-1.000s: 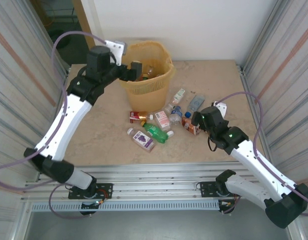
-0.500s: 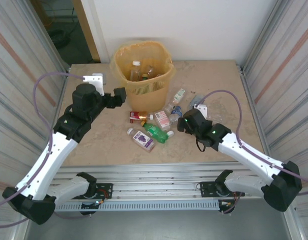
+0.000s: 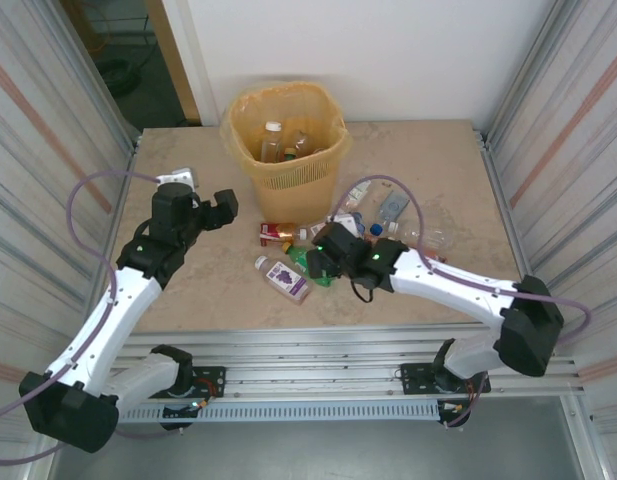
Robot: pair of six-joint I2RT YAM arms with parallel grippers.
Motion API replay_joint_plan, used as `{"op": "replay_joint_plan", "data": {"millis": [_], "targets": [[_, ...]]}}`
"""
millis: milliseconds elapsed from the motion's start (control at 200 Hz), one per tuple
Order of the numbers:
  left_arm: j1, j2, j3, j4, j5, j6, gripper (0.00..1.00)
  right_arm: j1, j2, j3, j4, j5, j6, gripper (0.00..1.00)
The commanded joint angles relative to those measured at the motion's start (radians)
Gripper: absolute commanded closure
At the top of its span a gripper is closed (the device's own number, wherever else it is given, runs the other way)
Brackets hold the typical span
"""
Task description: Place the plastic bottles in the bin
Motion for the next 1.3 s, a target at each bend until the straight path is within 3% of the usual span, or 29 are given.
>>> {"op": "replay_joint_plan", "data": {"millis": [0,501,1292], "targets": [[0.023,0.015,-0.024,0.025,0.003,-0.045,0.01,0.044,0.084,0.075,-0.048,-0.05,-0.047,0.05],[0.072,0.05,-0.05,0.034,0.032,-0.066,0.01,0.115,0.41,0.299,-0.111,-0.161,-0.173,0.11],[0.11,0.038,-0.093,0.042,0.061,-0.079,0.01,0.115,0.583,0.387,-0.101,-0.14,-0.246,0.09]]}}
